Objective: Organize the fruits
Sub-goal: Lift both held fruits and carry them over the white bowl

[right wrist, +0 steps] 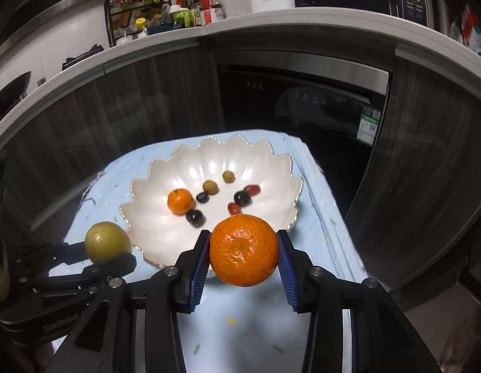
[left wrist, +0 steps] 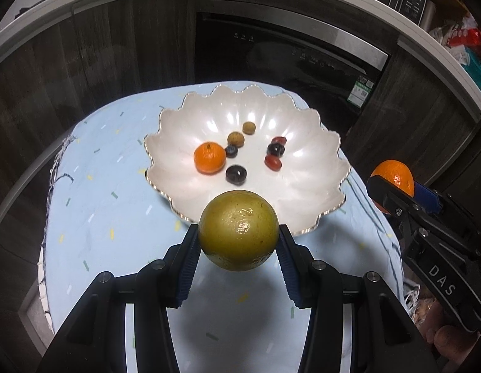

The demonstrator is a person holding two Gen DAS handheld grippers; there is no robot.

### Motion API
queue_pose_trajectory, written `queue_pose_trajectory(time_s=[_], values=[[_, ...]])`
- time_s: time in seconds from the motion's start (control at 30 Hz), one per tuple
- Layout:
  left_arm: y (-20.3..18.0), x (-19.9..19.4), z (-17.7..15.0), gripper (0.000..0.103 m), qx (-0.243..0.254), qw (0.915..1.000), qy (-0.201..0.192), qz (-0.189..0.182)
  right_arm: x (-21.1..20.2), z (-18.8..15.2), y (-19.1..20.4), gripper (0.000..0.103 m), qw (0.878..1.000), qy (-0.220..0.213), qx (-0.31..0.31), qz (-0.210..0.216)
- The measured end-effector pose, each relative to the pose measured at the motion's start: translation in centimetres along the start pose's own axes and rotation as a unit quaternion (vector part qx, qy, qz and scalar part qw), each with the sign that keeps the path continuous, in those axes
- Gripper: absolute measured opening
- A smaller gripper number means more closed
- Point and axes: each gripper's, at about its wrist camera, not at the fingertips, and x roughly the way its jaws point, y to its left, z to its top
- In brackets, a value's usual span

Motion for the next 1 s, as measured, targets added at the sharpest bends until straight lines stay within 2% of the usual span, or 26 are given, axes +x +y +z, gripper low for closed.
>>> queue_pose_trajectory(time_s=[0.4, 0.53, 0.77, 1.0], values=[[-0.4, 1.3, 2.8, 0.048, -0.001, 1.0000, -0.004, 0.000, 1.5, 2.1, -0.6, 0.043, 1.000, -0.016, -0.020, -0.013], [-0.5, 2.2, 3.2, 0.048, 0.002, 0.9999, -0.004, 0.013, 2.3, 2.6, -1.0, 0.043, 0.999, -0.016, -0.023, -0.019], [0.0, 4.0, 3.5, 0.048, -0.001, 0.9998, 0.009, 0.019, 3.8, 3.0, -1.1, 0.043, 0.999, -0.015, -0.036, -0.023], [0.7, 6.2, 3.6, 0.048, 0.000, 0.9992, 0.027, 0.028, 5.9, 2.7, -0.9, 0.043, 0.999, 0.004, -0.040, -0.018]])
